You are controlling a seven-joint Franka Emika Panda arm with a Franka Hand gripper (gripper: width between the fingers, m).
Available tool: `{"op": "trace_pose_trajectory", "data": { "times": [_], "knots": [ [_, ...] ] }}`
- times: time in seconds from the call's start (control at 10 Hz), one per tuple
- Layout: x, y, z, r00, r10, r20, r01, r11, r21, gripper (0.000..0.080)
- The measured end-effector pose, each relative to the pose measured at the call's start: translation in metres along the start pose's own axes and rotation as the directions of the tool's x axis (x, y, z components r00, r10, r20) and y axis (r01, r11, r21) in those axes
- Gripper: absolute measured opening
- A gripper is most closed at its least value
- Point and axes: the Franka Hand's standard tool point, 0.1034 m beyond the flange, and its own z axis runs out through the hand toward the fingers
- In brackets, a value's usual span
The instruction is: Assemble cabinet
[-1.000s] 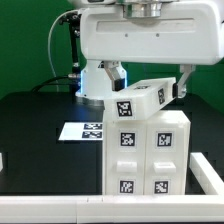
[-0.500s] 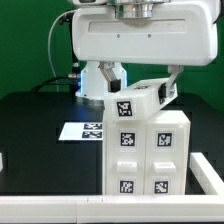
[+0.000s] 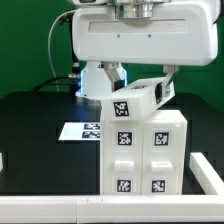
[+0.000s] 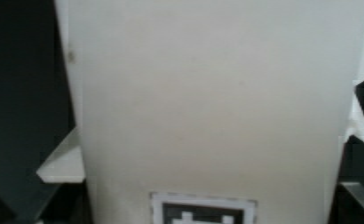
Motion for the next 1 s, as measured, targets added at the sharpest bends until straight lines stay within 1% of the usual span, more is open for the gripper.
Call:
{"op": "trace_pose_trajectory", "data": {
  "times": [0.2,0.5,0.6,0.7,0.9,1.0],
  "knots": [
    [-0.001,-0.003,0.0,0.999,0.041,-0.002,-0.041,0.999,0.002,0.0554],
    [-0.004,-0.007,0.0,0.984,0.18,-0.001,-0.18,0.984,0.002,0.0557],
    [-0.005,-0.009,0.001,0.949,0.314,0.008,-0.314,0.949,0.018,0.0557],
    [-0.005,-0.011,0.001,0.915,0.402,0.016,-0.403,0.915,0.026,0.0557],
    [-0.006,-0.011,0.001,0.87,0.492,0.02,-0.493,0.87,0.025,0.0557],
    [-0.006,-0.011,0.001,0.829,0.559,0.022,-0.56,0.828,0.024,0.0557]
  ]
}}
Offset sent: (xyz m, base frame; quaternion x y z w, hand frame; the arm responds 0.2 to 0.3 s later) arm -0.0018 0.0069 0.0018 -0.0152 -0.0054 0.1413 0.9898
